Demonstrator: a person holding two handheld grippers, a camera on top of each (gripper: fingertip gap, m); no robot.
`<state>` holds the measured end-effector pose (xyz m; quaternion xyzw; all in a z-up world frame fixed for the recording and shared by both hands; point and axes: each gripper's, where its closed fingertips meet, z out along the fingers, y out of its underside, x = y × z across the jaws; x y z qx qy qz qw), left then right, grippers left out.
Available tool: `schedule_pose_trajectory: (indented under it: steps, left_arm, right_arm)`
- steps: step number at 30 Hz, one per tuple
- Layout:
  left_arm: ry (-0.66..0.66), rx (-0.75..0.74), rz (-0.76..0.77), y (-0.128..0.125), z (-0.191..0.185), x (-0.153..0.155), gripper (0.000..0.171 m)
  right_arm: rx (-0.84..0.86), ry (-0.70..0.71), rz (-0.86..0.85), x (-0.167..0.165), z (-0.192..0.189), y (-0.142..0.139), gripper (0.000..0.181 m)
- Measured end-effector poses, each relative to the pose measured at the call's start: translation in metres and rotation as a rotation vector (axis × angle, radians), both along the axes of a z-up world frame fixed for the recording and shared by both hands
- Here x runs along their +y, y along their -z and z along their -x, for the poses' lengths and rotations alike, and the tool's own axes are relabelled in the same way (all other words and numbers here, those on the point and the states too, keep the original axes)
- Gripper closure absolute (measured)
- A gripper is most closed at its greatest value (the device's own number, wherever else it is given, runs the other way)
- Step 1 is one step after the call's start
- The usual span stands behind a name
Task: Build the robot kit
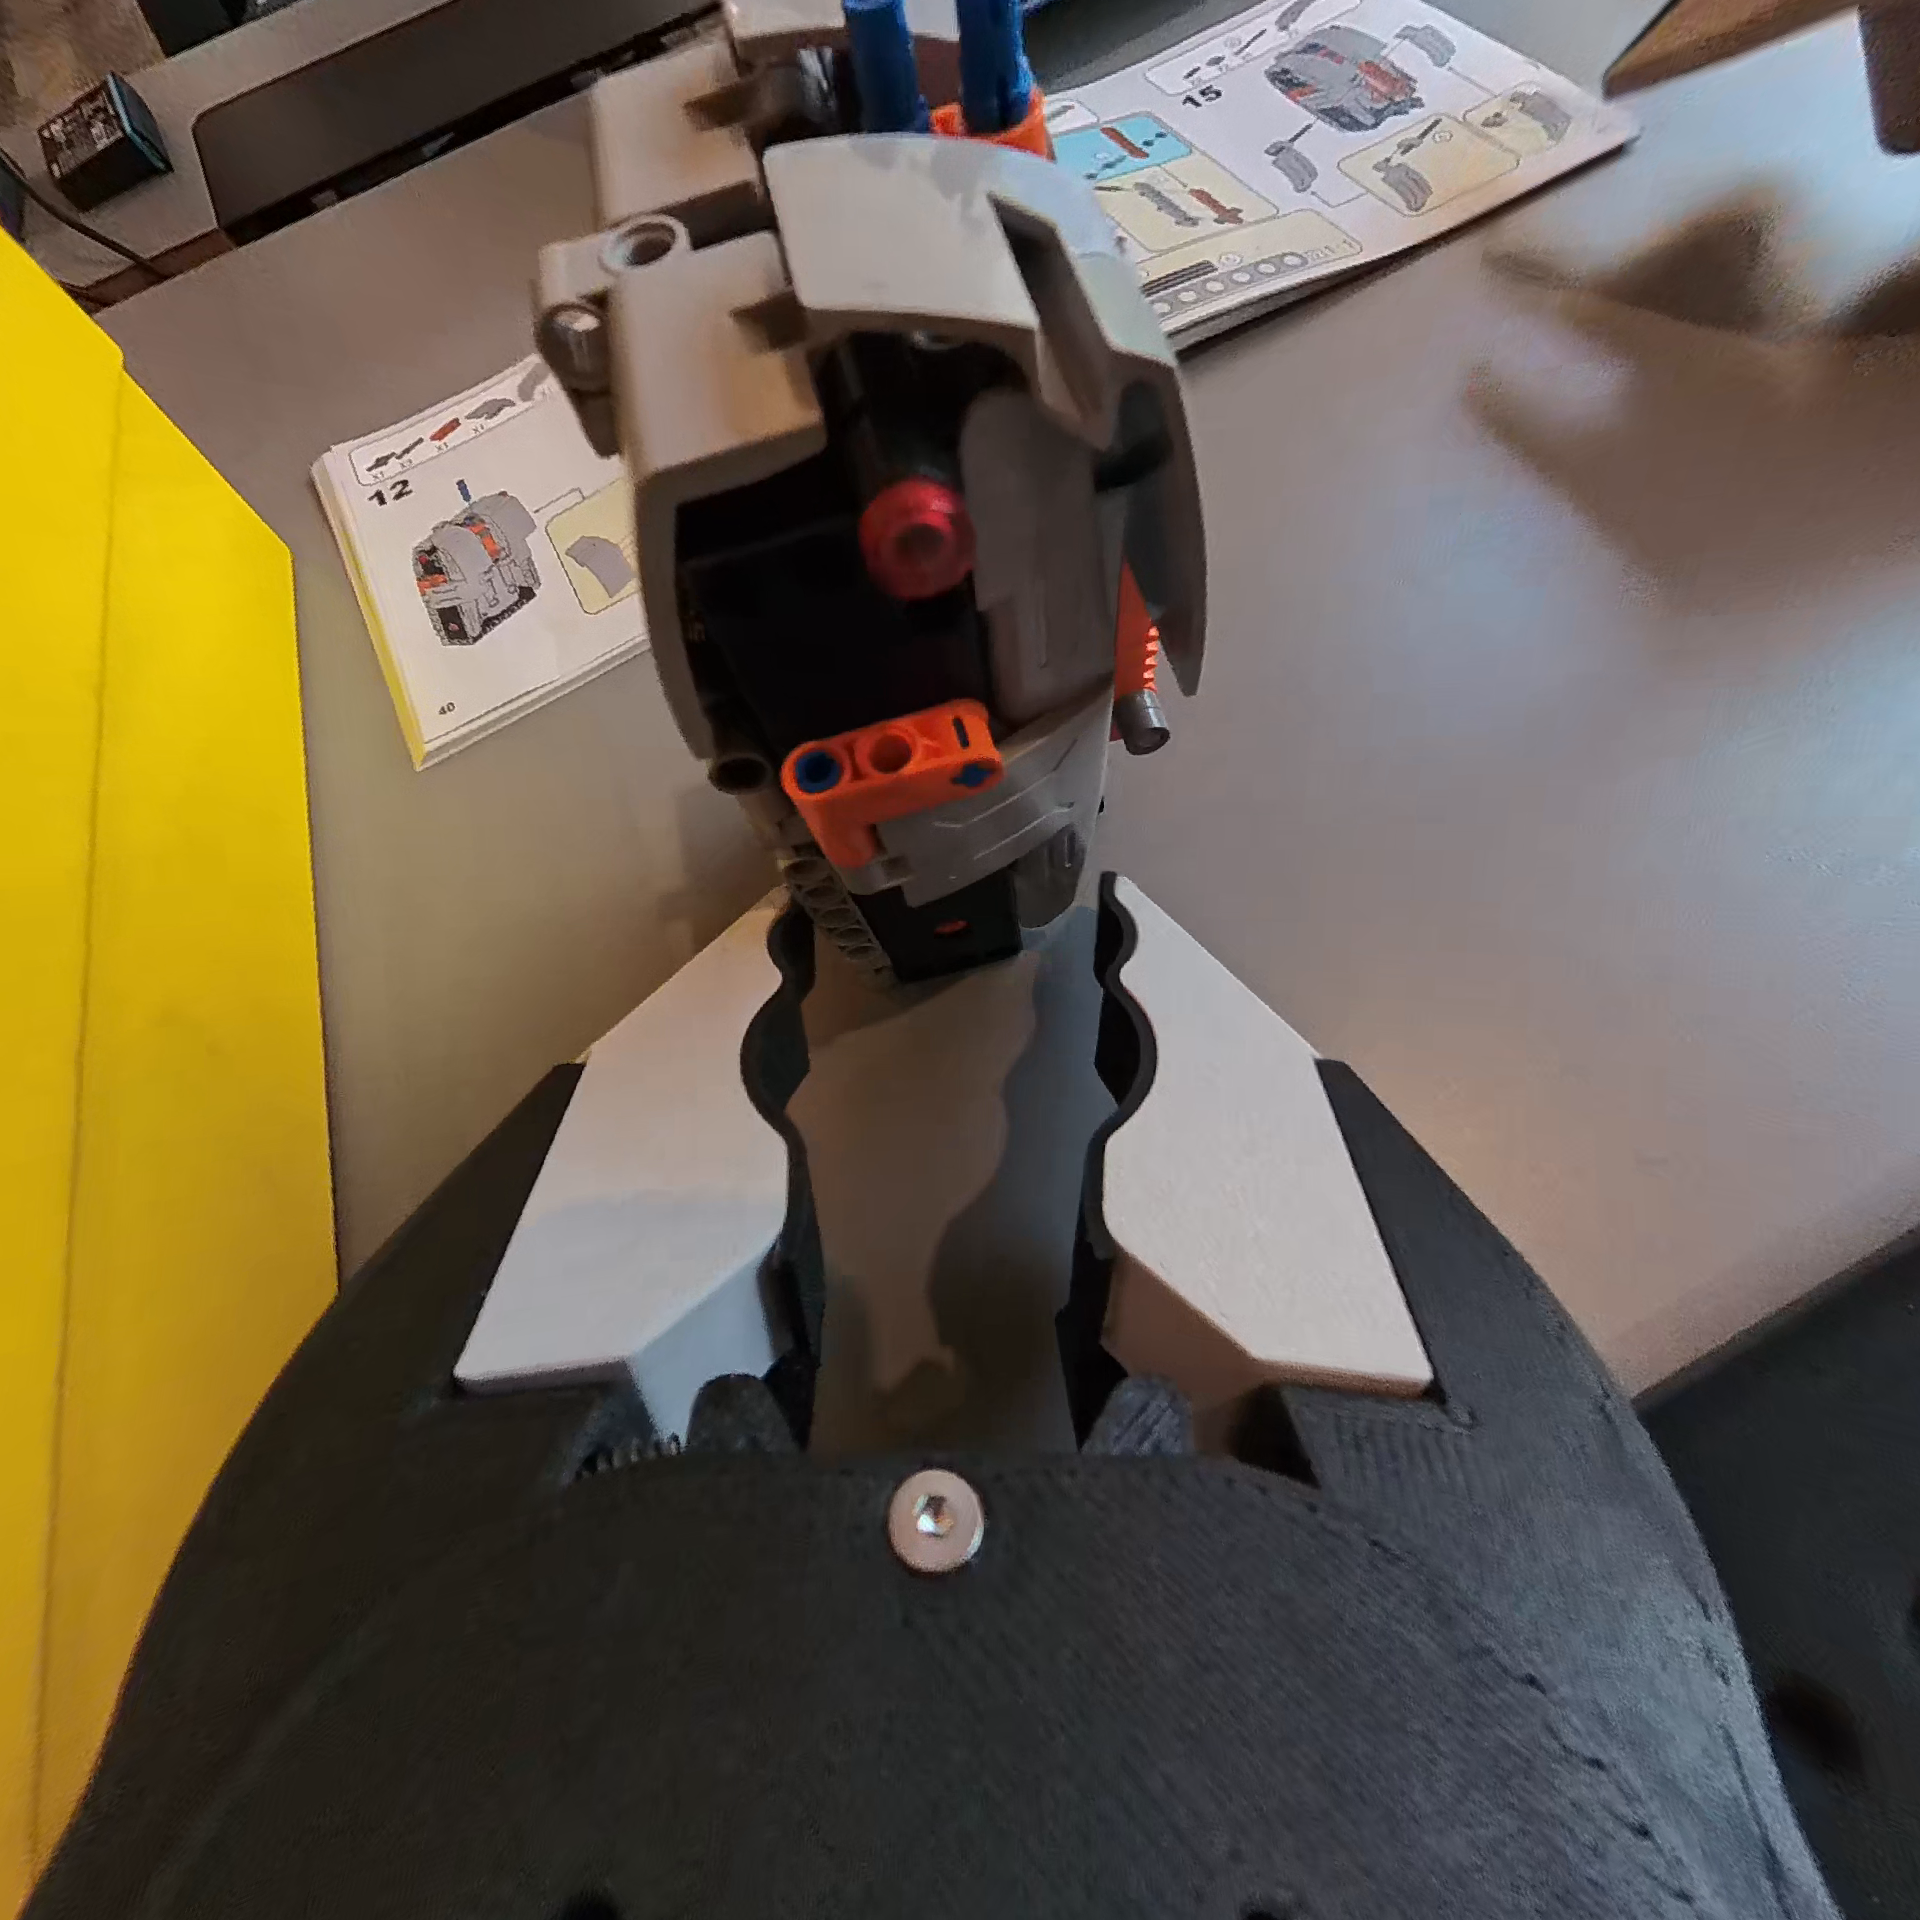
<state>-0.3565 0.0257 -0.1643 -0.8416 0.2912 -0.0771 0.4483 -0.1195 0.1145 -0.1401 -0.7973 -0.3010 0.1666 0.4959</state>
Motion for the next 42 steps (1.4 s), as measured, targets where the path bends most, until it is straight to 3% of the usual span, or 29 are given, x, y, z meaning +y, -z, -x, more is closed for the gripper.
schedule_pose_trajectory:
  steps: [5, 13, 21, 27, 35, 42]
  left_arm:
    - [-0.009, -0.004, -0.081, -0.012, -0.001, 0.001, 0.120]
    - [-0.025, -0.007, -0.119, -0.021, -0.005, 0.007, 0.109]
    - [-0.040, -0.015, -0.052, -0.012, -0.005, 0.016, 0.117]
    - [0.050, -0.018, -0.028, -0.012, -0.031, 0.013, 0.118]
    - [0.058, -0.056, -0.022, -0.010, -0.064, 0.020, 0.117]
    - [0.081, 0.065, 0.010, 0.007, -0.062, 0.014, 0.122]
  right_arm:
    - [0.124, 0.033, 0.101, 0.006, -0.009, 0.001, 0.127]
    - [0.133, 0.074, 0.022, 0.012, -0.016, -0.009, 0.122]
    - [0.138, 0.059, 0.033, 0.011, -0.014, -0.008, 0.122]
    - [0.137, 0.048, 0.032, 0.010, -0.012, -0.008, 0.122]
    - [0.148, 0.046, 0.028, 0.011, -0.012, -0.009, 0.121]
    - [0.131, 0.042, -0.025, 0.011, -0.011, -0.015, 0.116]
